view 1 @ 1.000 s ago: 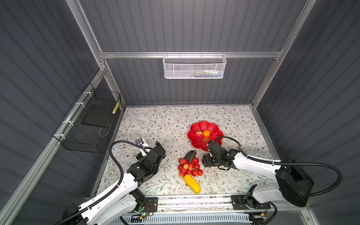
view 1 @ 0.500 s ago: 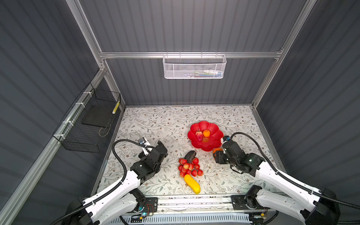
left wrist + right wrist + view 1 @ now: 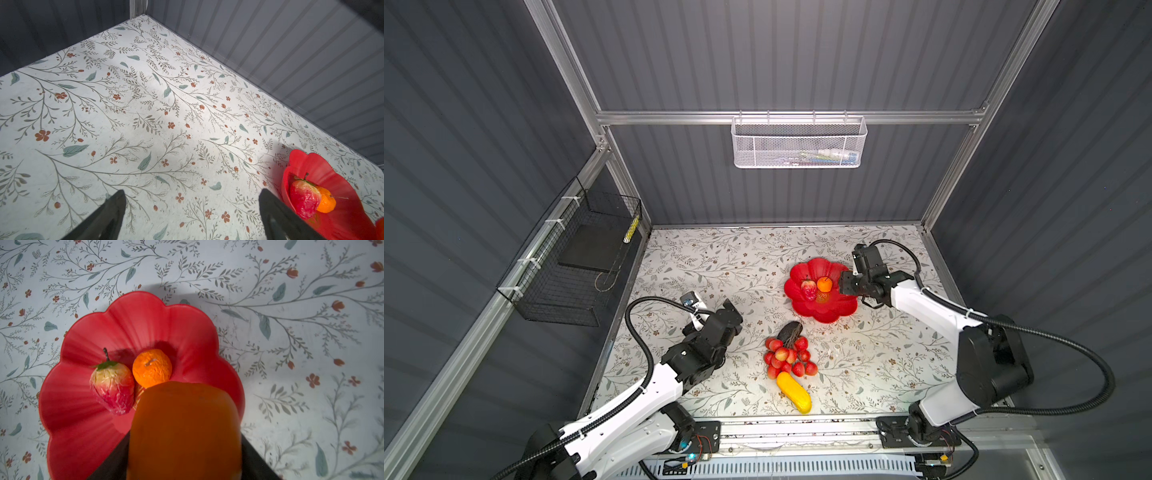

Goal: Place and organize the fake fruits in the fruit bowl
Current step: 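Place the orange mango into the red bowl with the right gripper, then reach the left gripper down and grasp the yellow fruit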

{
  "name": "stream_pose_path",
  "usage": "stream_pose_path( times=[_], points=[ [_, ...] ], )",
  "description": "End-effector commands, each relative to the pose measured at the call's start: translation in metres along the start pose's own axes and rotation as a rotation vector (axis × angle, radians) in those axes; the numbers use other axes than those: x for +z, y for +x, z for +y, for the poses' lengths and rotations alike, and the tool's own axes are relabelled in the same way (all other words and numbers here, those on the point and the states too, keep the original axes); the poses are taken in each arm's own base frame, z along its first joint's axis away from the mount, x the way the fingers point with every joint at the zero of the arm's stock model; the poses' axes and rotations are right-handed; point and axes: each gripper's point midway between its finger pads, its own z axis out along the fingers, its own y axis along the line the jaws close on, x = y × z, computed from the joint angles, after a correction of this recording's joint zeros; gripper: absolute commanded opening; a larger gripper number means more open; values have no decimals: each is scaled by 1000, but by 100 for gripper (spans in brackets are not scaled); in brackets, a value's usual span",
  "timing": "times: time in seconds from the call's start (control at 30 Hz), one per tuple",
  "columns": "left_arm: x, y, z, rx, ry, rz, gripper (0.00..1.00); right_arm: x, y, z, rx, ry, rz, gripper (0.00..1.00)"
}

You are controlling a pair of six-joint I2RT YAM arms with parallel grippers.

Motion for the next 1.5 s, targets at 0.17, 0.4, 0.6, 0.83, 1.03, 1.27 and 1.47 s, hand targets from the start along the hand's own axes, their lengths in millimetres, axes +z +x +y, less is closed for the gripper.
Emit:
stream_pose_path(
  times=[0.17,0.4,0.6,0.83,1.03,1.27,1.47],
  points=[
    [-15,-14,1,-24,28,5,100,34,9,4,-7,-31,52,59],
    [-20,7,-17,-5,122,148,99,28,3,4,-2,-29,35,82],
    [-28,59,-37,3,212,430,92,-10,-22,2,2,-26,-80,95],
    [-78,136,-42,30,237,709,85,-49,-44,-6,8,-8,-216,99],
    [-138,171,-62,220,276,772,85,-64,-52,-10,4,3,-265,99],
    [-171,232,-85,378,315,892,90,-64,-49,-9,24,-23,-268,99],
    [-163,258,-78,342,293,942,94,-69,-39,-12,30,-32,-263,99]
  ],
)
